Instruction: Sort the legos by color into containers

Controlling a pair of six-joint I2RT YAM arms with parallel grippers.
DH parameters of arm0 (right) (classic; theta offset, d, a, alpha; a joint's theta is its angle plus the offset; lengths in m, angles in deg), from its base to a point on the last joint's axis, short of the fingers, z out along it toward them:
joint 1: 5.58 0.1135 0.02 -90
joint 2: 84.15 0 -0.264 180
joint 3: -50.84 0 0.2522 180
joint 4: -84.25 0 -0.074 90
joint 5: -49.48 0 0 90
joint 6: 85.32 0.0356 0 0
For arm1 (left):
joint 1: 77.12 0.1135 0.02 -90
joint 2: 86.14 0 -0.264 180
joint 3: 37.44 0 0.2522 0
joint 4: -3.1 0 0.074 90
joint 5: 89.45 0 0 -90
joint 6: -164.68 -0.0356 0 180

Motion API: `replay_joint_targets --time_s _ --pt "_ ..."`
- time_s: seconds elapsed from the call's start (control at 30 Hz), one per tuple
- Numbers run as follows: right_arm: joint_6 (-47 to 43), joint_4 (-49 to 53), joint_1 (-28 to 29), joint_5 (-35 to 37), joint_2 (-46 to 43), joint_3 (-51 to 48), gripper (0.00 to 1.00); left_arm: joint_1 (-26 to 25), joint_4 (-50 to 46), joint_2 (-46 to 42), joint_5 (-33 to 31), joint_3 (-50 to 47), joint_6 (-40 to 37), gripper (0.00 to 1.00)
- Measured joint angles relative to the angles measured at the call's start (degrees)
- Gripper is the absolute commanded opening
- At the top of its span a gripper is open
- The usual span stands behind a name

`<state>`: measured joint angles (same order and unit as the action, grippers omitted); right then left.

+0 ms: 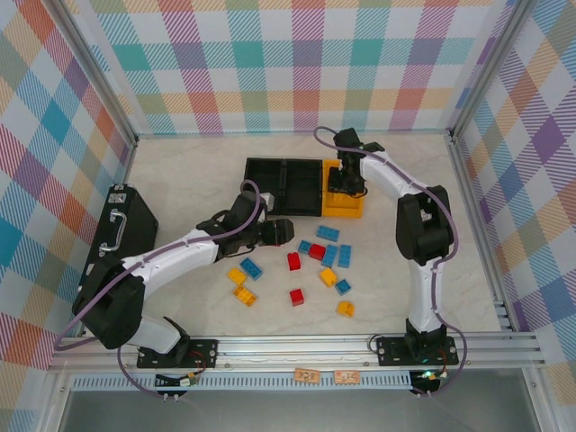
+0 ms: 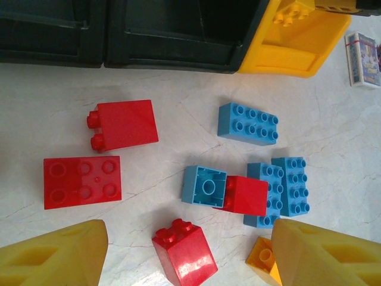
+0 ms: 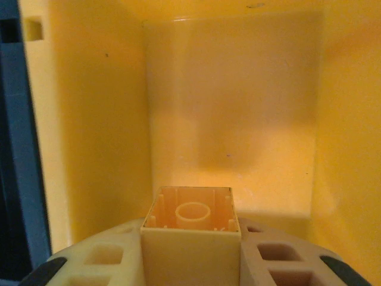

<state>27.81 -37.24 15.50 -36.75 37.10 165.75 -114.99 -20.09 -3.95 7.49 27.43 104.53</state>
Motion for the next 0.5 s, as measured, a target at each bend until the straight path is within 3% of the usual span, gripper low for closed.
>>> replay_joint_targets --time_s 0.27,0.5 --pt "0.22 0.5 0.02 1.07 1.6 1.2 0.47 0.0 -1.09 -0.55 -1.64 -0.46 0.63 0.73" --pt "0.17 0.24 0.52 1.9 0.57 0.61 0.48 0.0 -1.46 -1.07 -2.86 -0.74 0.87 0.73"
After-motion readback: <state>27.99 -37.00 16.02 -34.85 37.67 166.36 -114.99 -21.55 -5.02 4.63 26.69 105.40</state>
